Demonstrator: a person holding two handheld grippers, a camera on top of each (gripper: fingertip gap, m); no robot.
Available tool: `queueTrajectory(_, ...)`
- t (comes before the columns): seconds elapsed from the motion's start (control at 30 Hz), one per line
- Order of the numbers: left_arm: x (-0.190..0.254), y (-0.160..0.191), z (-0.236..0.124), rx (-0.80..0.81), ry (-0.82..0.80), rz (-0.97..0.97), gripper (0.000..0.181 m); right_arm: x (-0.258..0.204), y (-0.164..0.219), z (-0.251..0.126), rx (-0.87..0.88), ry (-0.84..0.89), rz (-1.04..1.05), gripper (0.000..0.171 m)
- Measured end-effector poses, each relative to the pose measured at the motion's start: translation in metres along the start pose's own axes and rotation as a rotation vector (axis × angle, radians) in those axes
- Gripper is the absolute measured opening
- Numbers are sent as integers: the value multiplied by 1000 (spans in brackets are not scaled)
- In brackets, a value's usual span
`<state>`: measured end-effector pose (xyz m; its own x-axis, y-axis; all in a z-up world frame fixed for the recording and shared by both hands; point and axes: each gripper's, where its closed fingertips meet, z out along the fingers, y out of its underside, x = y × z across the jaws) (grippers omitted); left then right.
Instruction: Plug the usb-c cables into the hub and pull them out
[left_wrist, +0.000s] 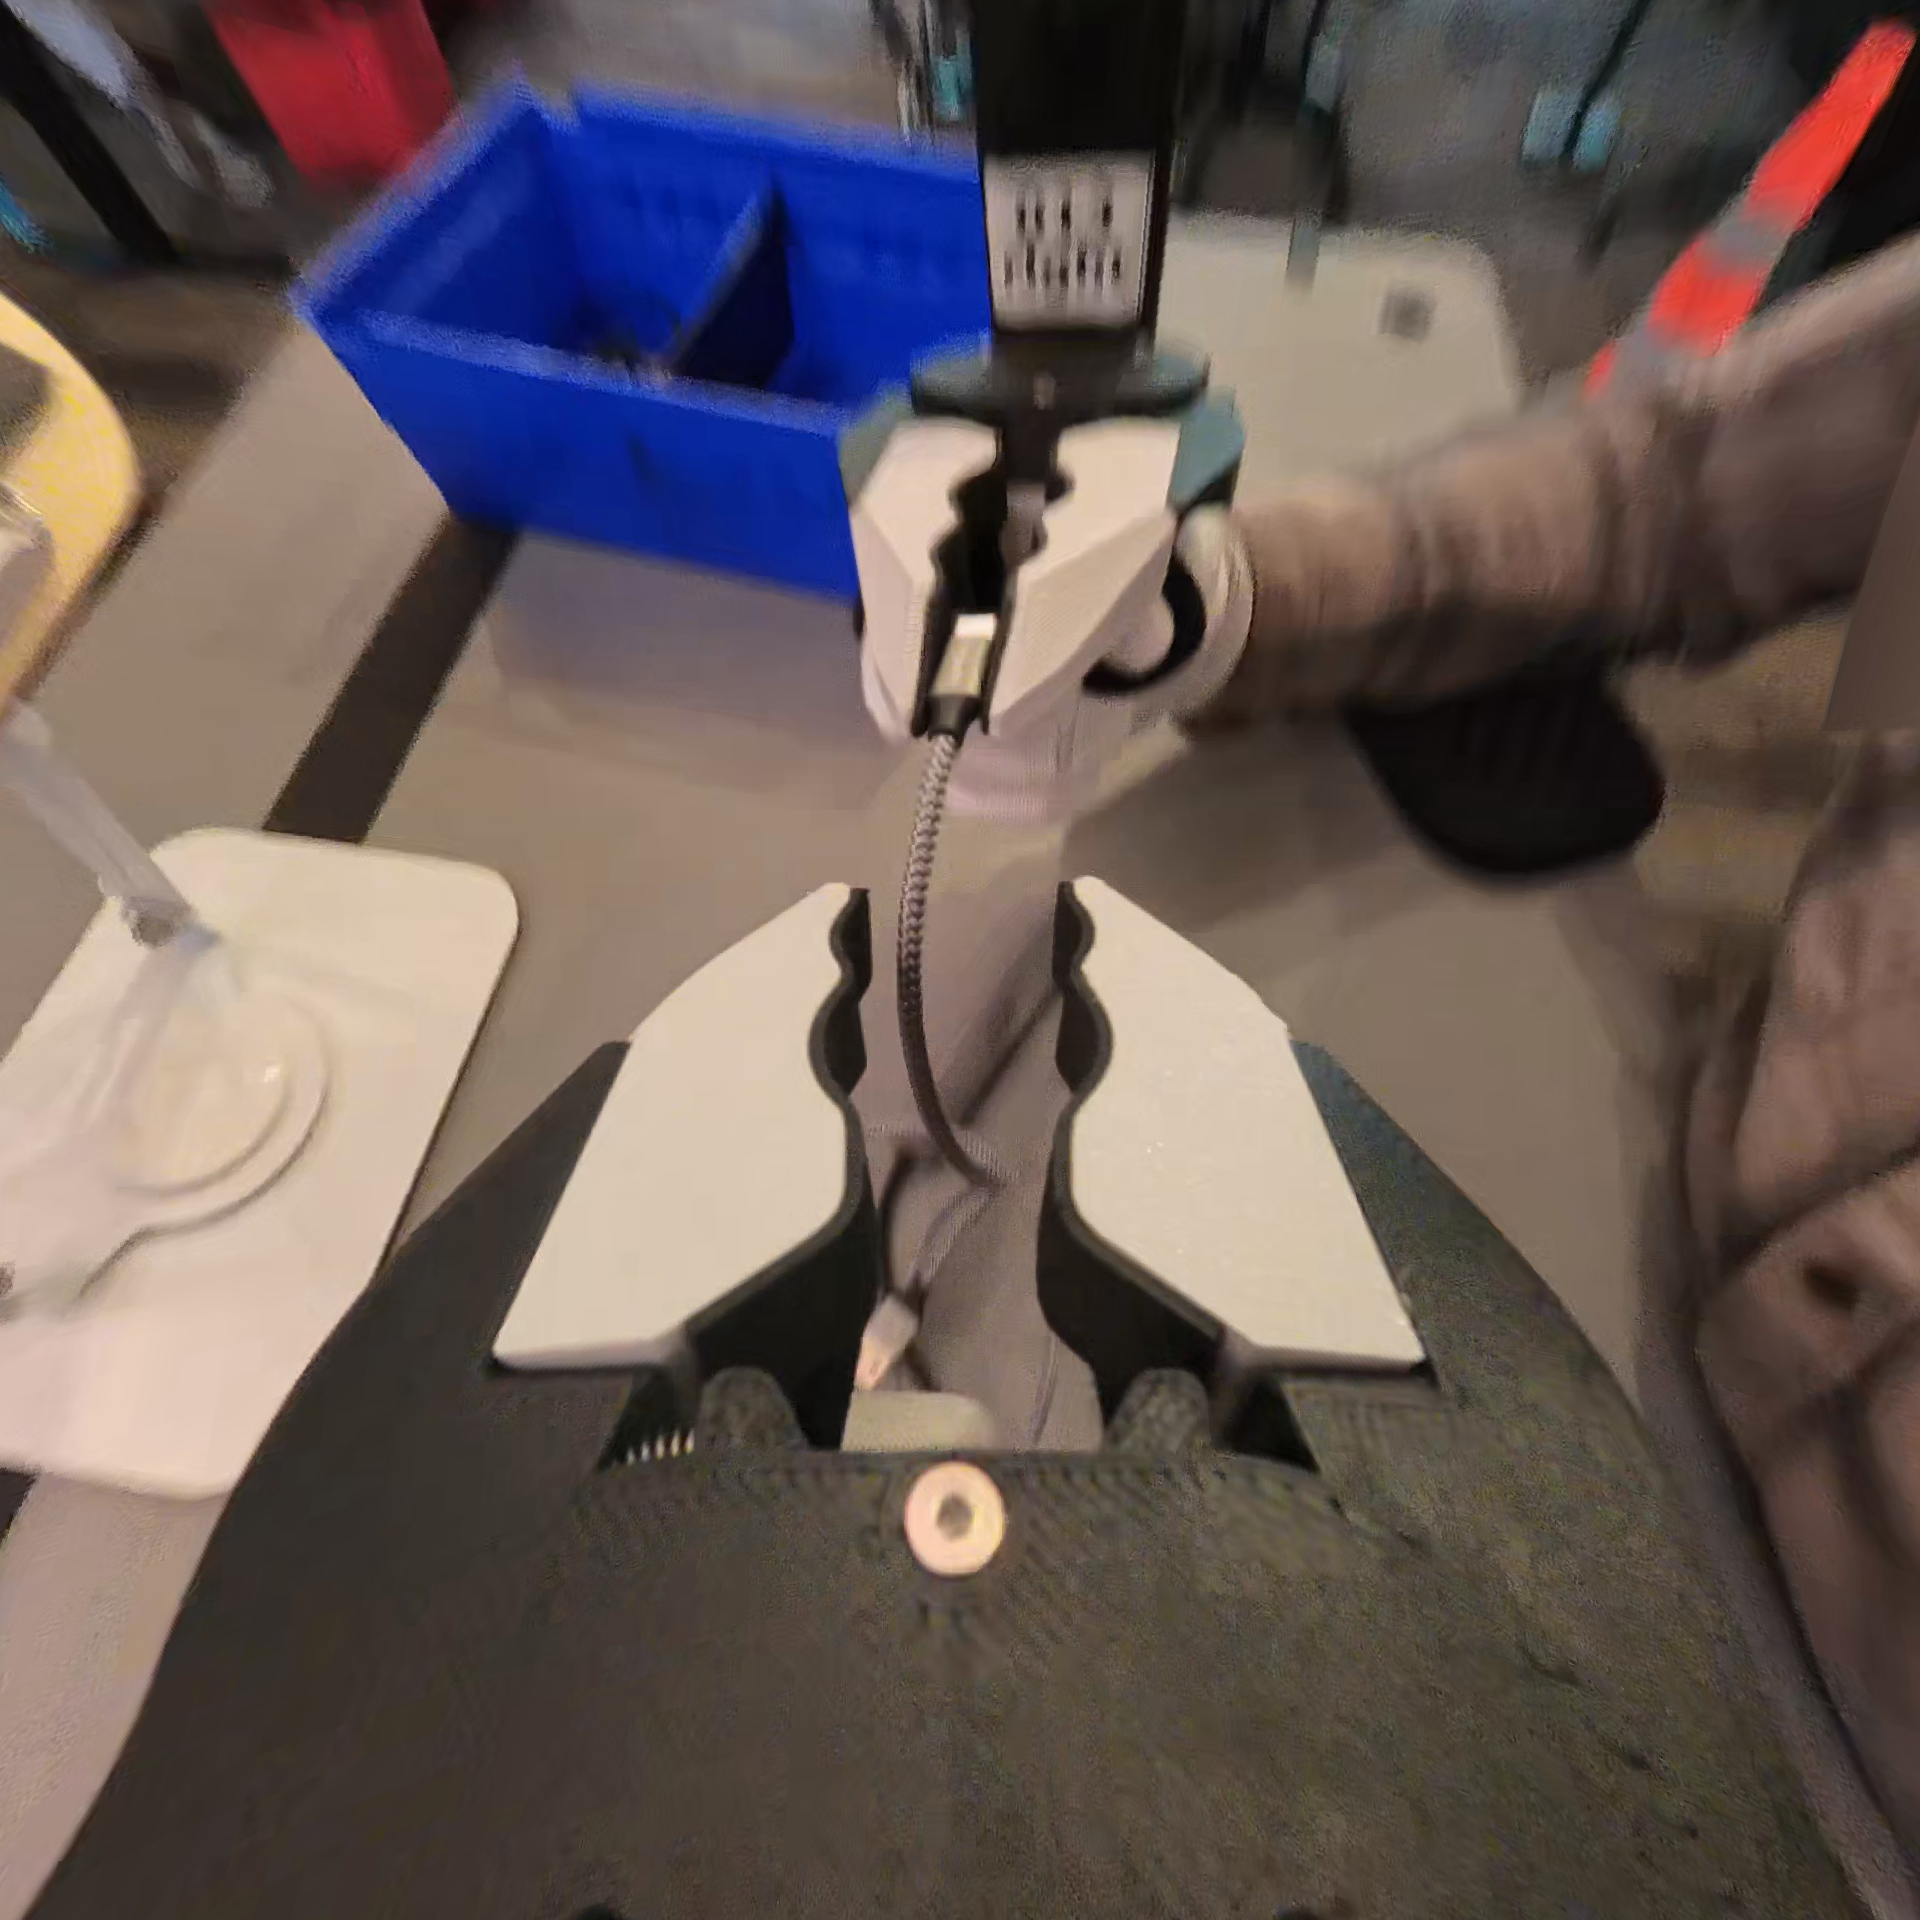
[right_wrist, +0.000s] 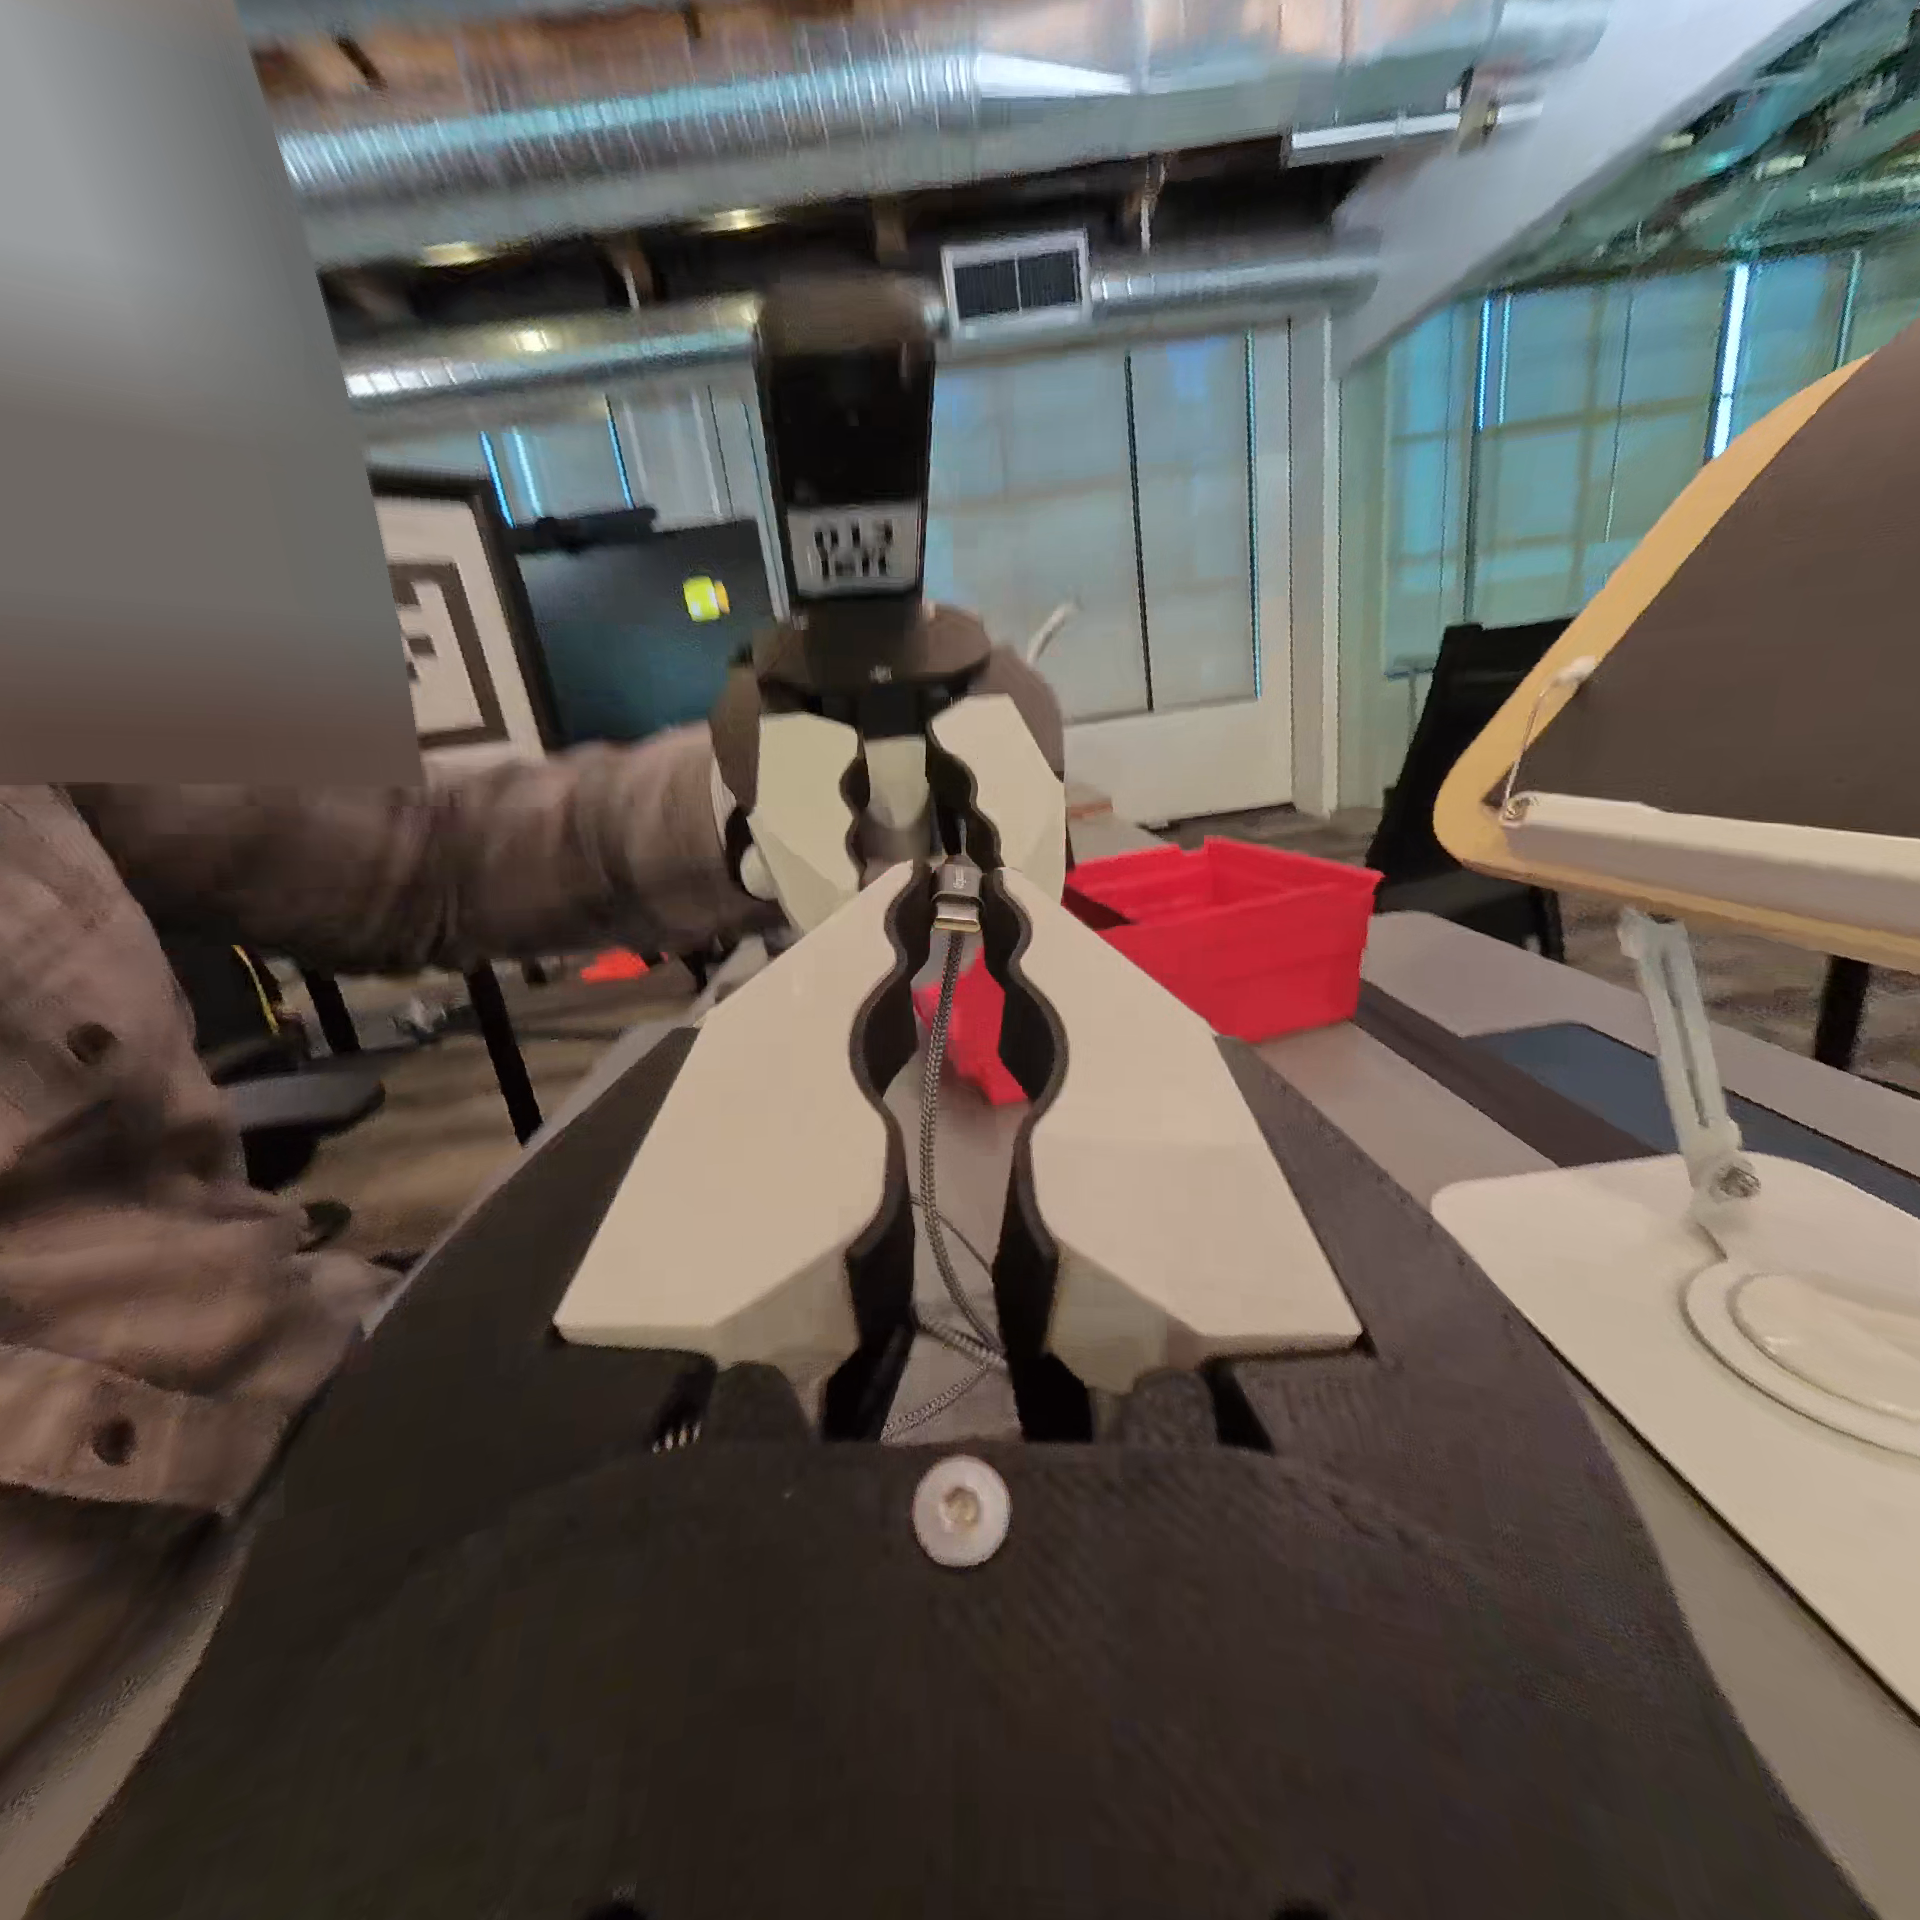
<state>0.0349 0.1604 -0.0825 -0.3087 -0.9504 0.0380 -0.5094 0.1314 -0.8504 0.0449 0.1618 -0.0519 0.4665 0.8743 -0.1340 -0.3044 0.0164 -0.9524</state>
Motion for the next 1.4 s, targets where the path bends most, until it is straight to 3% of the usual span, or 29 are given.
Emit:
queueTrajectory(0.13,2,-28,-2,342,-11,-127,25,-2,-5,-2,53,-19,12,8)
queueTrajectory(0.2,3,-33,0,429,-2,-175,21,-3,-8,-3,77,-29,32,8)
queueTrajectory(0.4,3,-41,3,556,3,-221,7,-7,-13,-4,107,-63,52,8)
queueTrajectory(0.6,6,-50,-3,669,-13,-212,10,-10,-16,-4,132,-93,83,8)
queueTrajectory(0.97,8,-48,-2,688,-46,-200,4,-7,-15,-3,100,-65,64,12)
queueTrajectory(1.07,5,-46,-4,632,-112,-165,4,-1,-13,-4,22,38,-99,20)
queueTrajectory(1.27,-5,-38,-5,482,-174,-248,4,16,-9,-9,-302,350,-781,15)
queueTrajectory(1.4,-9,-33,-4,417,-218,-275,4,23,3,-7,-428,427,-981,4)
